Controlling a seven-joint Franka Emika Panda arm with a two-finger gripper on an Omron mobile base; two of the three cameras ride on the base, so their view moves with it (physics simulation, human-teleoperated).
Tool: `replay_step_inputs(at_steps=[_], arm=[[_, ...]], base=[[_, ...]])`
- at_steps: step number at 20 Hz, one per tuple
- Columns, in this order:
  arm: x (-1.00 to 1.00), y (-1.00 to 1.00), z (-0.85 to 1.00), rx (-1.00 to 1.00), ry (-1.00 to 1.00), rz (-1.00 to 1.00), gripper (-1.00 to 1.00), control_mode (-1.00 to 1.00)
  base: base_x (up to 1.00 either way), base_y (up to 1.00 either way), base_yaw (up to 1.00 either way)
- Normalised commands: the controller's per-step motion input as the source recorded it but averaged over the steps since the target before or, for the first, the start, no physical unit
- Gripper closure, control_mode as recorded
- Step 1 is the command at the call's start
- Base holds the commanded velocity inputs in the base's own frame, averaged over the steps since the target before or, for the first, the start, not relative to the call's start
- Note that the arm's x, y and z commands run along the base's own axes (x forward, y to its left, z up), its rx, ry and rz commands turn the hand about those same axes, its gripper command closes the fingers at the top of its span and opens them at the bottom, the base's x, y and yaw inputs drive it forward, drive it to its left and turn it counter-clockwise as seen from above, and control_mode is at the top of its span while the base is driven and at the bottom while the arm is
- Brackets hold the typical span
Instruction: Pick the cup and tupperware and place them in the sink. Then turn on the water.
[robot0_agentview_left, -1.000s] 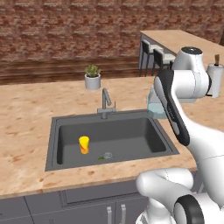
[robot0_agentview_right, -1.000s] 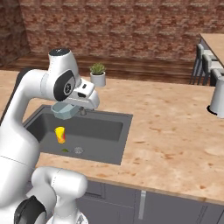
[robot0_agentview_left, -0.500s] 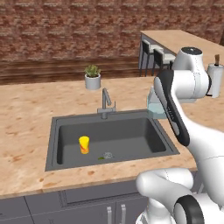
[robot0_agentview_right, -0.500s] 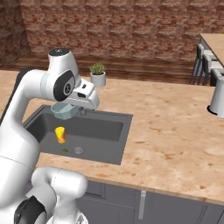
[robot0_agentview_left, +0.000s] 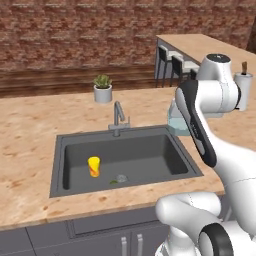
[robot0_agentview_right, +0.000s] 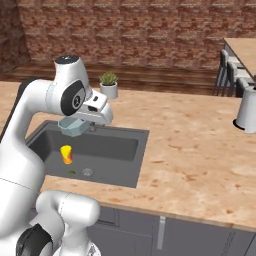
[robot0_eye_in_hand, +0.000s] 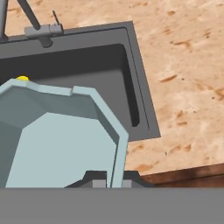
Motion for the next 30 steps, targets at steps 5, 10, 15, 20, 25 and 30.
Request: replay_step_inputs(at_steps=[5, 10, 15, 20, 25, 30], arm=[[0.00, 0.00, 0.00, 0.00, 0.00, 0.00, 1.00, 1.00], [0.00, 0.00, 0.00, 0.00, 0.00, 0.00, 1.00, 1.00], [0.05, 0.00, 0.00, 0.00, 0.00, 0.00, 1.00, -1.00], [0.11, 0.11, -0.29, 0.00, 0.00, 0.00, 1.00, -1.00], [0.10, 0.15, -0.46, 0.00, 0.00, 0.00, 1.00, -1.00], [0.10, 0.09, -0.43, 0.00, 0.00, 0.00, 1.00, -1.00]], base=[[0.00, 0.00, -0.09], [0.00, 0.00, -0.08], [0.01, 0.00, -0.01], [0.00, 0.00, 0.00], [0.00, 0.00, 0.00], [0.00, 0.00, 0.00]])
